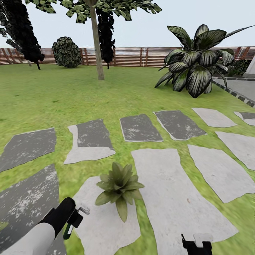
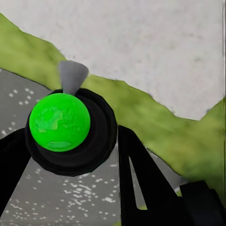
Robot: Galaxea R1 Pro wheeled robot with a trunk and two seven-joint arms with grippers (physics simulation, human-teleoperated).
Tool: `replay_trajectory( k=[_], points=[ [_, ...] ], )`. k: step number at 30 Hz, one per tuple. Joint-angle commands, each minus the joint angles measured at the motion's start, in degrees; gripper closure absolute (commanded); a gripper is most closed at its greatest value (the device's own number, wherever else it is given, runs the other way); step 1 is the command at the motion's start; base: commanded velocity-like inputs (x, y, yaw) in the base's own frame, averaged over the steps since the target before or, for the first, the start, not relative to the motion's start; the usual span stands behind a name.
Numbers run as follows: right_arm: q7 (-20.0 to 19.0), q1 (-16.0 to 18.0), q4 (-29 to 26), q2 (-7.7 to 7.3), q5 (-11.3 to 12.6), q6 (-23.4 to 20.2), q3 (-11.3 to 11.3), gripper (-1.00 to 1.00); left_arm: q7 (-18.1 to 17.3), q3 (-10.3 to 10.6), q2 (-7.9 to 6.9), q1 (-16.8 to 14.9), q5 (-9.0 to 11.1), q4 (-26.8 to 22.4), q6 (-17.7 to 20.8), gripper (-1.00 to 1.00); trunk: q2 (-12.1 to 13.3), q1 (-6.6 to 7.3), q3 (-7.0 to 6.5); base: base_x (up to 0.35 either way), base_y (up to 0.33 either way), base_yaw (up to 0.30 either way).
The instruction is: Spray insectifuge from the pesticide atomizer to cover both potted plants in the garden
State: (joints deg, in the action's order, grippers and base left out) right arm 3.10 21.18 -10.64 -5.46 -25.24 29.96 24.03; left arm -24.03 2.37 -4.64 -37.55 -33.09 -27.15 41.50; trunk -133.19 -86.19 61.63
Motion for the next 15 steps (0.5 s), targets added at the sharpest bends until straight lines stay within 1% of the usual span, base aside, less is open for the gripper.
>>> replay_trajectory(
  k=[1, 4, 7, 12, 15],
  points=[
    [0.32, 0.06, 0.09, 0.01, -0.60, 0.19, 0.23, -1.00, -0.50, 0.25, -0.03, -0.02, -0.56, -0.11, 0.16, 1.00, -0.02, 0.00, 0.05, 0.088, -0.208, 0.000],
    [0.32, 0.08, 0.09, 0.01, -0.60, 0.19, 0.23, -1.00, -0.49, 0.29, -0.02, -0.01, -0.50, -0.17, 0.16, 1.00, -0.02, 0.00, 0.05, 0.118, -0.240, 0.009],
    [0.32, 0.07, 0.09, 0.01, -0.60, 0.19, 0.23, -1.00, -0.49, 0.33, -0.02, 0.00, -0.49, -0.18, 0.16, 1.00, -0.02, 0.00, 0.05, 0.134, -0.253, 0.121],
    [0.32, 0.08, 0.12, 0.01, -0.60, 0.19, 0.23, -1.00, -0.49, 0.35, 0.79, -0.04, -0.87, -0.18, 0.16, 1.00, -0.02, 0.00, 0.05, 0.048, -0.255, 0.255],
    [0.32, 0.06, 0.10, 0.01, -0.60, 0.19, 0.23, -1.00, -0.49, 0.35, 1.28, -0.04, -0.99, -0.18, 0.16, 1.00, -0.02, 0.00, 0.05, -0.073, -0.245, 0.262]
  ],
)
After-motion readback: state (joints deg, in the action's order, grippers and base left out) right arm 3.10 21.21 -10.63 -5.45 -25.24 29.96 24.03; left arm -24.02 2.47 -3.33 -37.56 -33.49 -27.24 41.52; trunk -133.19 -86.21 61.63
